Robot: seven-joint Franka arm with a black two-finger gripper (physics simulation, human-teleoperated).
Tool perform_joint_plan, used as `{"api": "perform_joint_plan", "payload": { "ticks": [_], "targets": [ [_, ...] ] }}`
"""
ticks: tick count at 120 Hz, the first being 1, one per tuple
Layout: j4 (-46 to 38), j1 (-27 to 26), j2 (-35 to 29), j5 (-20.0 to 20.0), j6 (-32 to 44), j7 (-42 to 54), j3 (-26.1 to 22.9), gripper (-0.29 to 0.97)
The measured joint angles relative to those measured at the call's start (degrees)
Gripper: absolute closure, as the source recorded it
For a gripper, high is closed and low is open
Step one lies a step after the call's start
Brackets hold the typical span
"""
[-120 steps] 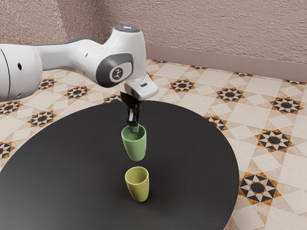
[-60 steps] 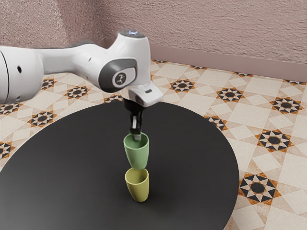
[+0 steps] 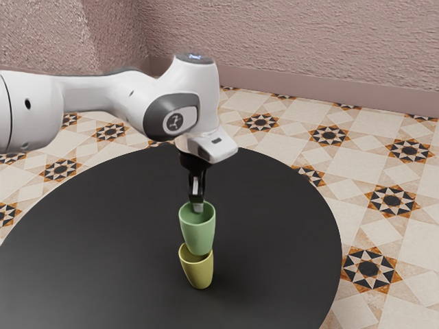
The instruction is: Place the left cup onto the right cup
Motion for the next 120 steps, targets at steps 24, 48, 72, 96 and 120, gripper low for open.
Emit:
{"api": "perform_joint_plan", "payload": {
  "ticks": [24,48,72,96,120],
  "targets": [
    [-0.57,0.11,-0.24,-0.02,-0.01,-0.86,0.00,0.79],
    [-0.73,0.30,0.20,0.10,0.22,-1.40,0.07,0.79],
    [-0.66,0.46,0.86,0.26,0.52,-1.79,0.07,0.79],
    [-0.66,0.45,1.76,0.16,0.65,-2.07,0.06,0.79],
    [-0.65,0.57,3.07,-0.03,0.71,-2.26,0.00,0.79]
  ]
}}
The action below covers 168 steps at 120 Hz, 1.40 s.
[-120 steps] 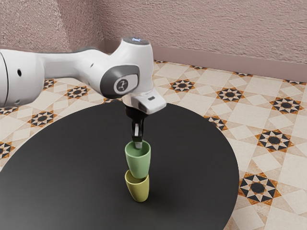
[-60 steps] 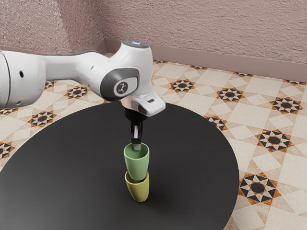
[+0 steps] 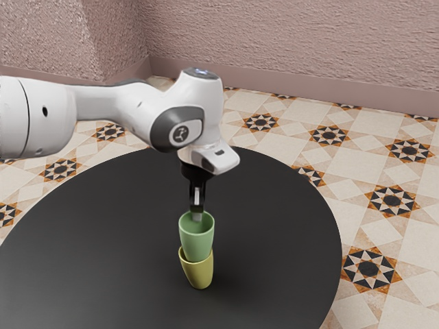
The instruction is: Place the left cup onto the right cup
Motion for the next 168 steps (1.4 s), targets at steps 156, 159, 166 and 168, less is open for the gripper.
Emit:
{"api": "perform_joint_plan", "payload": {
  "ticks": [156,159,166,168],
  "targets": [
    [0.22,0.16,1.50,-0.38,0.75,0.04,-0.01,0.03],
    [0.23,0.18,1.39,-0.36,0.72,0.04,-0.01,0.02],
    [0.31,0.29,1.04,-0.31,0.61,0.05,0.01,0.02],
    [0.34,0.32,0.93,-0.29,0.56,0.05,0.03,0.02]
  ]
}}
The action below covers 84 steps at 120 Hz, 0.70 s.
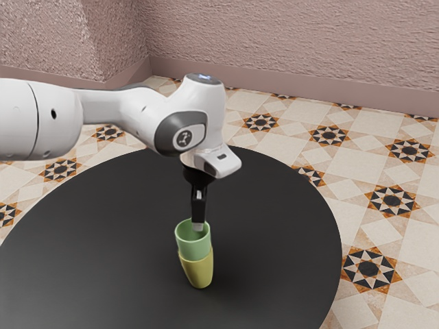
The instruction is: Place the left cup onto the right cup
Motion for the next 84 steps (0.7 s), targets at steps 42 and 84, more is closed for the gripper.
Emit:
{"api": "perform_joint_plan", "payload": {
  "ticks": [42,84],
  "targets": [
    [1.16,1.04,-3.57,0.89,-1.30,0.09,0.10,0.00],
    [4.14,3.64,-6.72,1.24,-3.95,0.89,0.37,0.00]
  ]
}}
